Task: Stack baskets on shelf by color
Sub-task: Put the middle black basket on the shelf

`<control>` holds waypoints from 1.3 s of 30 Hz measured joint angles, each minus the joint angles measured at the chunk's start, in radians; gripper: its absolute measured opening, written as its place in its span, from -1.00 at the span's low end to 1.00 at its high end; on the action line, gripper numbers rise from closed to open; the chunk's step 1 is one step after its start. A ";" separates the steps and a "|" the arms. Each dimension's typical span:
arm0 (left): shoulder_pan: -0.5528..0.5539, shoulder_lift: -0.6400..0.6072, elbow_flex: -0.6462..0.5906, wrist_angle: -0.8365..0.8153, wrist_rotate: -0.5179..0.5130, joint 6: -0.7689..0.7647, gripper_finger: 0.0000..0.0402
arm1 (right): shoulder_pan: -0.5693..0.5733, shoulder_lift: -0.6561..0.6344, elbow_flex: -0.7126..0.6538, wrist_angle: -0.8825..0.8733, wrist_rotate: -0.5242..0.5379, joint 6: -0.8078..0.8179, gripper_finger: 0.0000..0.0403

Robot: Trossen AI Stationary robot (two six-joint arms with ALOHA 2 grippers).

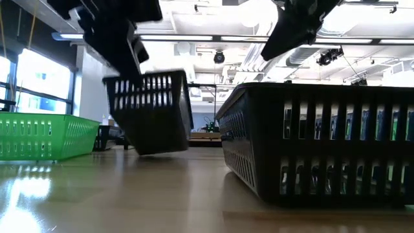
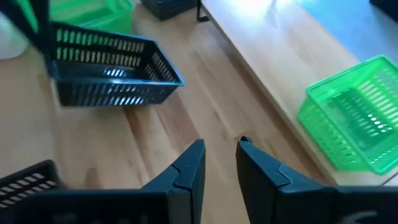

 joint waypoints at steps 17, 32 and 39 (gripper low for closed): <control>0.161 -0.281 -0.001 -0.095 -0.290 0.408 -0.99 | 0.057 0.000 0.001 0.125 0.053 0.009 -0.61; 0.400 -0.202 0.000 -0.085 -0.265 0.636 -0.99 | 0.014 0.000 0.036 0.233 0.201 -0.221 -0.61; 0.466 -0.108 -0.001 -0.086 -0.235 0.662 -1.00 | -0.030 -0.001 0.170 0.187 0.255 -0.383 -0.61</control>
